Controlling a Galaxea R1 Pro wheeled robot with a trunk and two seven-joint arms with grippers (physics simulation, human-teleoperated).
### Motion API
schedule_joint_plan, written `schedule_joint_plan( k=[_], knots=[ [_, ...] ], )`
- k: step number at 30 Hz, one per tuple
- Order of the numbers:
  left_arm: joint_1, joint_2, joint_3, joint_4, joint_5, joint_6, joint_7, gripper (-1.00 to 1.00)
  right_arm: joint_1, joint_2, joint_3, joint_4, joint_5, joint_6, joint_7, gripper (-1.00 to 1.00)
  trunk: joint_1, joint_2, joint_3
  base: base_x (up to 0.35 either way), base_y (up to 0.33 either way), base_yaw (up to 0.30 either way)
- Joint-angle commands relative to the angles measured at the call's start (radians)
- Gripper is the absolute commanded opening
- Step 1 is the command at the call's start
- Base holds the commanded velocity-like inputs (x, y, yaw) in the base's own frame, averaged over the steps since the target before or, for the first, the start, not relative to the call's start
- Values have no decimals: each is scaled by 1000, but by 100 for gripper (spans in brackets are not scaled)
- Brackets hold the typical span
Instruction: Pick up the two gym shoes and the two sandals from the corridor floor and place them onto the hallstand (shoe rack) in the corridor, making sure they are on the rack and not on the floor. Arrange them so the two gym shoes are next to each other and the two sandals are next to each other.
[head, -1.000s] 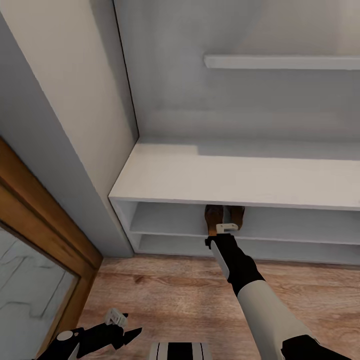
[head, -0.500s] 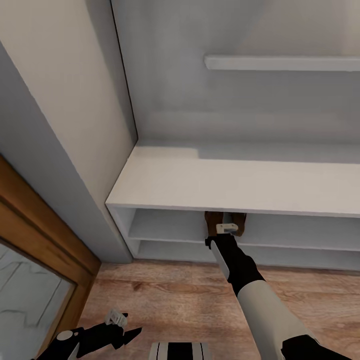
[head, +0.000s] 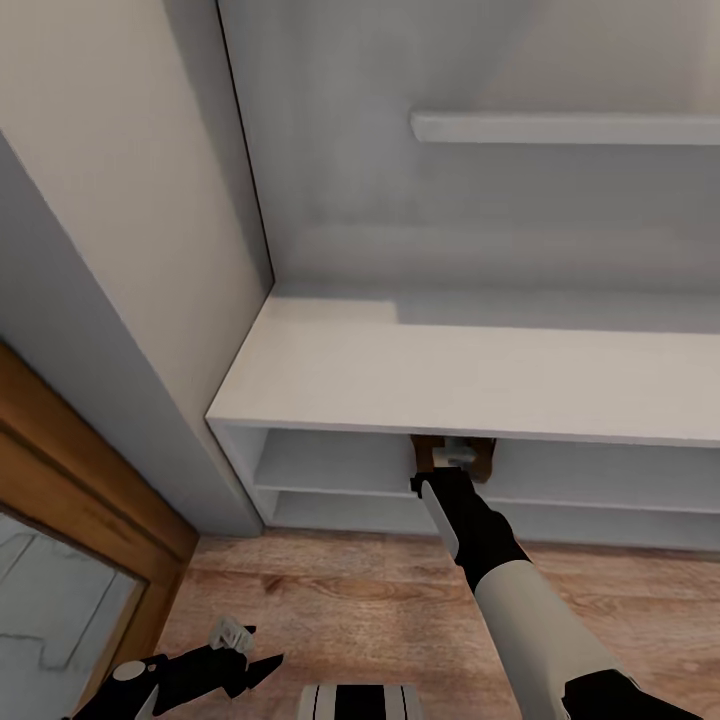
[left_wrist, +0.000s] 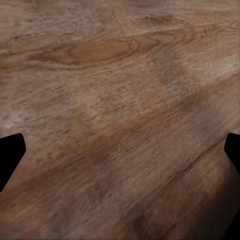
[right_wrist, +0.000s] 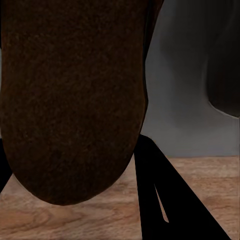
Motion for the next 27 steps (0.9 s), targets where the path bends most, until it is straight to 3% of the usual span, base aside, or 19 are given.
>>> schedule_joint_plan(
  k=[1, 27],
  knots=[
    [0, 0, 0, 0, -3, -7, -2, 100, 0, 0, 1, -1, -12, 2, -8, -100, 0, 0, -1, 45, 0, 0],
    [1, -1, 0, 0, -2, -8, -2, 100, 0, 0, 1, 1, -11, 2, -8, -100, 0, 0, -1, 60, 0, 0]
  ],
)
